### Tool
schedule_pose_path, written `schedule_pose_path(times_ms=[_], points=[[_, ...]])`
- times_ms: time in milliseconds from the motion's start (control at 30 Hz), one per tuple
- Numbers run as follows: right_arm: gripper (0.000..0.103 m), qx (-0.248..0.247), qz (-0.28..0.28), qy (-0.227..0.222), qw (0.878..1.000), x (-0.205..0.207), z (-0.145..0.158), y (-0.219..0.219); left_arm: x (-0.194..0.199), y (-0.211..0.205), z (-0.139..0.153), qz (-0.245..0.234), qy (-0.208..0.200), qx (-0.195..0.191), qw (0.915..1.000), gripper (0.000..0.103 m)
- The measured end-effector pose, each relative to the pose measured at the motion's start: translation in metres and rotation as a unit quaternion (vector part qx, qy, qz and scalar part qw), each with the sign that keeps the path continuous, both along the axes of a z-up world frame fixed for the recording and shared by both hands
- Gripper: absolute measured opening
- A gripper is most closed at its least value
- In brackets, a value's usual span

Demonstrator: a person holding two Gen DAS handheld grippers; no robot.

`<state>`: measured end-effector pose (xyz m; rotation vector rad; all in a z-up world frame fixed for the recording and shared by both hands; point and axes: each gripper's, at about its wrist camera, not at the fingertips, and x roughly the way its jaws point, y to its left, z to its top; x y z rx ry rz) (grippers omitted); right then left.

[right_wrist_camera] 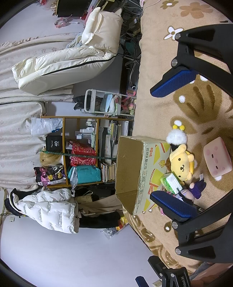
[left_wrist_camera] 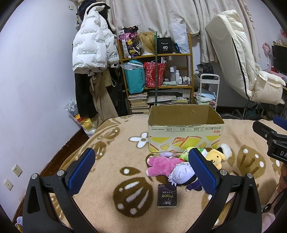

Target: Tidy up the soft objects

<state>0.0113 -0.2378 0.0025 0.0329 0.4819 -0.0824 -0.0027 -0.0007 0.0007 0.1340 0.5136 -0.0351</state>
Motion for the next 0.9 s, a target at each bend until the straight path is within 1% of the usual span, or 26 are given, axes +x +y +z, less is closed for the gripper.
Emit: schedule_pose_path(times_ms=[700, 900], points=[[0.103, -0.002, 0.002, 0.001, 1.0, 0.0006, -0.0001, 0.0017, 0.0003, -0.0008, -0.0013, 0.001, 0.004, 0.002, 1.0, 0.102], [0.103, -0.002, 0.002, 0.009, 1.0, 0.0009, -0.0032, 0.003, 0.0049, 0.0042, -0.002, 0.001, 0.016, -0.003, 0.9999, 0.102]])
